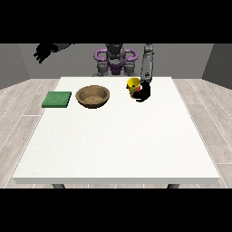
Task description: Pick the cup and pour the ball into the bowl, then pick the bowl and place it on the pad
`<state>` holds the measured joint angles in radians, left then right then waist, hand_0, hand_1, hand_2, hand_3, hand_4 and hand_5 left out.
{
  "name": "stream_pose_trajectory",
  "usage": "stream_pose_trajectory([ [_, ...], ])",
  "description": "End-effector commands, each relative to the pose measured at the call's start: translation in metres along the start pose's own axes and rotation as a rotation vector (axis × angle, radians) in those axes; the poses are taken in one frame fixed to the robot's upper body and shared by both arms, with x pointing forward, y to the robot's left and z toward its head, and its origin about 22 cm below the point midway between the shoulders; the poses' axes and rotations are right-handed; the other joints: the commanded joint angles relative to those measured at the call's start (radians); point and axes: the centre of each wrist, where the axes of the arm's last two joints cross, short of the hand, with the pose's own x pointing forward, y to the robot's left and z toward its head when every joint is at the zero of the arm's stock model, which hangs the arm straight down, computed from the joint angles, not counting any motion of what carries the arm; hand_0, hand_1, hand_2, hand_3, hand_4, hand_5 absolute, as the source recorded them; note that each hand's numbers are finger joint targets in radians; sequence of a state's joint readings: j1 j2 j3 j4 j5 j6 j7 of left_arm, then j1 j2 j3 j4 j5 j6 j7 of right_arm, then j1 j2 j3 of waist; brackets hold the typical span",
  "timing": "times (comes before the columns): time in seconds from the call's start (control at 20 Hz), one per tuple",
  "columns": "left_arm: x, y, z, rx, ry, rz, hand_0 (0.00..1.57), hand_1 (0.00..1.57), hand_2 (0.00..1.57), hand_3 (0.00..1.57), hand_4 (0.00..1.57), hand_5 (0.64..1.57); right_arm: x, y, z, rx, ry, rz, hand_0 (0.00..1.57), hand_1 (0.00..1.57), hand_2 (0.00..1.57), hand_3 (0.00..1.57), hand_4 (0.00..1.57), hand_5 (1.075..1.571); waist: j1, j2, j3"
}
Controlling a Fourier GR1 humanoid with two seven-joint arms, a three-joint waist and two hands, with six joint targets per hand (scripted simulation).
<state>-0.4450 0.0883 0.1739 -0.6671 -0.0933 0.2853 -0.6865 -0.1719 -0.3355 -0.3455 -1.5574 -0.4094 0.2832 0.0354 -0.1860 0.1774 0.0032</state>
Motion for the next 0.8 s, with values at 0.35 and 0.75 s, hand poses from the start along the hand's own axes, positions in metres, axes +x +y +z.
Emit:
stream_pose_trajectory([
  [0.35, 0.047, -0.060, -0.032, -0.137, -0.074, -0.534, 1.34, 1.34, 1.57, 1.57, 1.41, 1.525, -0.028, -0.038, 0.014, -0.083, 0.182, 0.005, 0.00, 0.00, 0.00, 0.25, 0.63, 1.562, 0.057, -0.195, 0.0023],
  [0.75, 0.079, -0.112, -0.049, -0.248, -0.131, -0.955, 1.35, 1.35, 1.57, 1.57, 1.44, 1.540, -0.045, -0.048, 0.015, -0.128, 0.222, -0.024, 0.00, 0.00, 0.00, 0.00, 0.68, 1.559, 0.089, -0.238, -0.0004],
])
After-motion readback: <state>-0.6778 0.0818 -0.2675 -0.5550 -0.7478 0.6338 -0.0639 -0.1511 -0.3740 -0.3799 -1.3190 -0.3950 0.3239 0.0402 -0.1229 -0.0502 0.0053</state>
